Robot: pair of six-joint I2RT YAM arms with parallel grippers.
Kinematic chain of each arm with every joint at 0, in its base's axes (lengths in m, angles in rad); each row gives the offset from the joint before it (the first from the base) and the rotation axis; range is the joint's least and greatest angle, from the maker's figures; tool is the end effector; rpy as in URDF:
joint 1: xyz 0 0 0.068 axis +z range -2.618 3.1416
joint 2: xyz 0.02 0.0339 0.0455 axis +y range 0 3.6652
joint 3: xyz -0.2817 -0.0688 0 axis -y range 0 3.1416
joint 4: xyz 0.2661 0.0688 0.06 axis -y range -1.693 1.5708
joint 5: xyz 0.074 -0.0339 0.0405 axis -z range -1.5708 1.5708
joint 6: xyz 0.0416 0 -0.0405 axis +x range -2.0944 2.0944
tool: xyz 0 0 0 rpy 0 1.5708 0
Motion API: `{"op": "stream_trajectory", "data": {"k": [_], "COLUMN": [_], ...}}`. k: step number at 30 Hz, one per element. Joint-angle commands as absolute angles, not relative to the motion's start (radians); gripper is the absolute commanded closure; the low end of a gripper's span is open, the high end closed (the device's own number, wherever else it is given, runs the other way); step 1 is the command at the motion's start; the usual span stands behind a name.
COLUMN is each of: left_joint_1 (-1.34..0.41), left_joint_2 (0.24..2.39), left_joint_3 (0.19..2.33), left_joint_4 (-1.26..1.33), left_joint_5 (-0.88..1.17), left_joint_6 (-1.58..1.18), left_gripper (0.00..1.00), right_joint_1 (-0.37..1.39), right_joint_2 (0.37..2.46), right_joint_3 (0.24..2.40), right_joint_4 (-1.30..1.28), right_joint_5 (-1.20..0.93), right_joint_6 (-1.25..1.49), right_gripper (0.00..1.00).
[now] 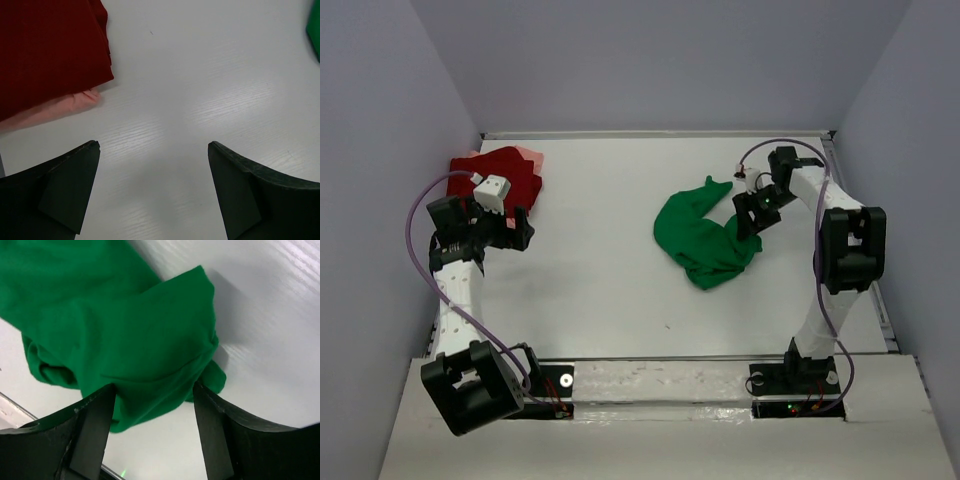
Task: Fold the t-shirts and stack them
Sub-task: Move the tshirt to the center of the board
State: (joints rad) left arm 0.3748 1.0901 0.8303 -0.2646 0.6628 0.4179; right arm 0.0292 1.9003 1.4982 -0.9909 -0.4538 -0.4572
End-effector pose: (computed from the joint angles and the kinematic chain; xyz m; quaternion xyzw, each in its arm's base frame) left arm 0.2465 0.0694 0.2994 0.1802 0.8154 -0.0776 0.5446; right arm 0.3985 0.0299 0.2215 -0.2531 0.9372 0.2006 0.1321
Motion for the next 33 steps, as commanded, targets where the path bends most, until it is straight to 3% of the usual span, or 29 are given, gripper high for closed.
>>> {"op": "stream_trajectory", "data": {"k": [1,2,3,5,6,12,16,20,26,33], "left_joint_1": [0.380,0.380,0.380,0.380,0.380,0.371,0.273,0.074,-0.040,-0.182], "left_joint_2": [1.080,1.078,1.078,1.083,1.085,1.126,1.219,1.430,1.766,2.115], "left_joint_3": [0.831,0.830,0.830,0.831,0.830,0.848,0.940,1.145,1.518,1.948], "left_joint_4": [-0.261,-0.261,-0.261,-0.261,-0.261,-0.276,-0.368,-0.523,-0.630,-0.695], "left_joint_5": [0.690,0.690,0.690,0.692,0.692,0.719,0.727,0.776,0.868,0.785], "left_joint_6": [0.430,0.431,0.430,0.430,0.431,0.440,0.494,0.566,0.571,0.509], "left_gripper": [0.01,0.01,0.01,0.01,0.01,0.01,0.01,0.01,0.01,0.01], "right_joint_1": [0.029,0.029,0.029,0.029,0.029,0.029,0.029,0.029,0.029,0.029], "right_joint_2": [1.962,1.962,1.986,2.006,2.022,1.982,1.869,1.748,1.686,1.674], "right_joint_3": [1.545,1.549,1.558,1.566,1.572,1.582,1.507,1.415,1.325,1.284], "right_joint_4": [-0.943,-0.942,-0.942,-0.942,-0.942,-0.934,-0.888,-0.882,-0.853,-0.830], "right_joint_5": [-0.451,-0.449,-0.448,-0.445,-0.445,-0.335,-0.204,-0.192,-0.204,-0.222], "right_joint_6": [-0.462,-0.460,-0.457,-0.454,-0.453,-0.427,-0.371,-0.348,-0.336,-0.290], "right_gripper": [0.39,0.45,0.60,0.73,0.99,1.00,1.00,1.00,1.00,1.00]}}
